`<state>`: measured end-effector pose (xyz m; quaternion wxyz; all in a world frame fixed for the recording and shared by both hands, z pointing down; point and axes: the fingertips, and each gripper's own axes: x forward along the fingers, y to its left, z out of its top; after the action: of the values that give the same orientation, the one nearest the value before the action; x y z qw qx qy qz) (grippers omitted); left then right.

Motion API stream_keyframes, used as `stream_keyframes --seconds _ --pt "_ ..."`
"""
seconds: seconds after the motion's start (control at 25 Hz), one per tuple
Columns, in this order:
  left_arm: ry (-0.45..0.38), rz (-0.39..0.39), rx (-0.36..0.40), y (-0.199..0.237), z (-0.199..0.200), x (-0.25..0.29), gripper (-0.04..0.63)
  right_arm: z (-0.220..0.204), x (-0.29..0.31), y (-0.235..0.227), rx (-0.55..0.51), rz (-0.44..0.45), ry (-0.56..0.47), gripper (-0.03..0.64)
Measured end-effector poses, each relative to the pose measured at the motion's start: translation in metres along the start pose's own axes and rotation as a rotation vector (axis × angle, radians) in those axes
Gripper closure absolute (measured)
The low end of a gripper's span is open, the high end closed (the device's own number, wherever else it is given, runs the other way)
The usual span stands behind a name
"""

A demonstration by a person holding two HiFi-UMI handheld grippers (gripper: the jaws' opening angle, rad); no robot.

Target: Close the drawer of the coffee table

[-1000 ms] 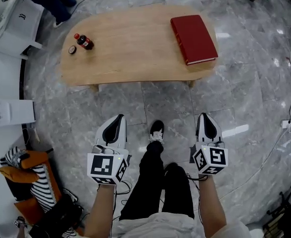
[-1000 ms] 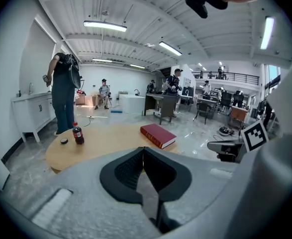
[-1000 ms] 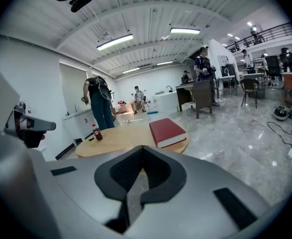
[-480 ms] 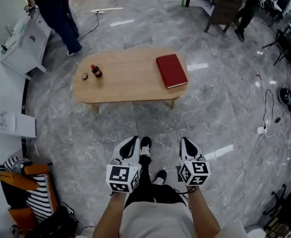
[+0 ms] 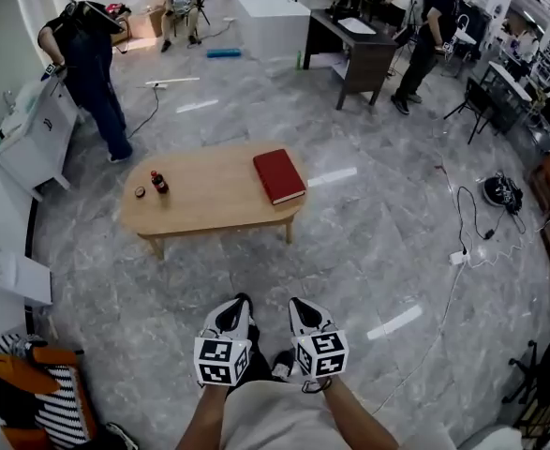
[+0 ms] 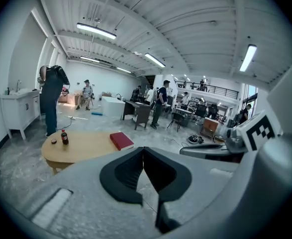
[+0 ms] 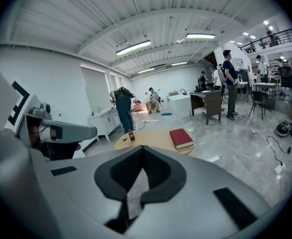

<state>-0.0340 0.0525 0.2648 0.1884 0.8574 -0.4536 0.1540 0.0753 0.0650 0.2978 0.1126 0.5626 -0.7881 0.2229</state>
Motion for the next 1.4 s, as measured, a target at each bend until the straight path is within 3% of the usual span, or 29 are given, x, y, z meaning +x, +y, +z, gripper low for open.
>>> stream_keyframes --seconds 0.2,0.6,1.4 --pt "0.048 -0.019 0.02 -0.029 -0.024 -0.017 0.586 -0.018 -0.03 0.005 0.043 0.032 -0.014 0.601" --pt "0.026 -0.048 0.051 -0.041 -0.021 -0.03 0.586 -0.012 -0.047 -0.006 0.084 0.009 -0.059 0.603" --pt "0.021 0.046 0.004 0.005 -0.012 -0.008 0.586 0.01 -0.013 -0.028 0.061 0.009 -0.035 0.603"
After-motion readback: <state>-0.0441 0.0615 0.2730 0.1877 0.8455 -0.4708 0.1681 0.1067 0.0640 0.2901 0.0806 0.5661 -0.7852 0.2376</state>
